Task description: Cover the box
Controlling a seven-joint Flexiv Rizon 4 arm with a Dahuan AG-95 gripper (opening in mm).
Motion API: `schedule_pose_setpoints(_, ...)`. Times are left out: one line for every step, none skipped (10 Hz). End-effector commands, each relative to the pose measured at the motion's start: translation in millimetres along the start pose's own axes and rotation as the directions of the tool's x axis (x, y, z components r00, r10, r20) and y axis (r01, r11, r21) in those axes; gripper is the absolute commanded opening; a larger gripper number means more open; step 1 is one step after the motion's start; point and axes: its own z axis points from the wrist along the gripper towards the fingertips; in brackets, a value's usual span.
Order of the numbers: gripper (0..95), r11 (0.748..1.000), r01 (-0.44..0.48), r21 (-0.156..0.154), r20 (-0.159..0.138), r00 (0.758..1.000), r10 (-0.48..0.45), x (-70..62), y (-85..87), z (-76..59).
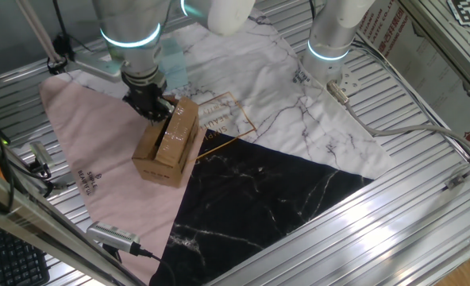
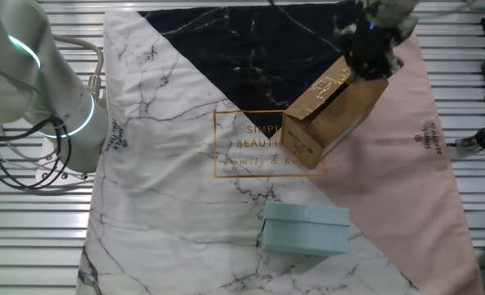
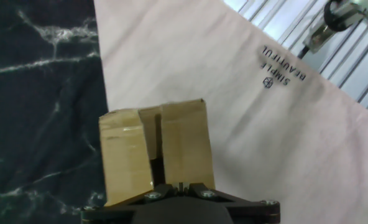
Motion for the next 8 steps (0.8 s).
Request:
schedule_pose_setpoints(0.0,1.000,-0.010,0.005,0.013,1.000,0.010,1.0,1.0,-2.0)
schedule_pose_setpoints(0.0,1.000,-0.014,0.008,0.012,1.000,0.014,0.9,1.5,-3.3)
schedule_pose_setpoints(0.0,1.000,-0.013,0.008,0.014,1.000,0.013,0.8,1.8,-4.2)
schedule_pose_setpoints(0.0,1.000,-0.016,0.009,0.018,1.000,0.015,0.5,2.4,-6.1)
schedule_pose_setpoints(0.0,1.000,-0.017,0.008,0.021,1.000,0.017,0.3,3.0,-7.7)
schedule_pose_setpoints(0.0,1.000,-0.007,0.008,0.025,1.000,0.007,0.1,3.5,-9.0)
schedule_pose_setpoints(0.0,1.000,0.005,0.012,0.020,1.000,-0.005,-0.1,3.9,-10.1)
schedule_pose_setpoints(0.0,1.000,0.010,0.012,0.018,1.000,-0.010,-0.1,4.0,-10.2)
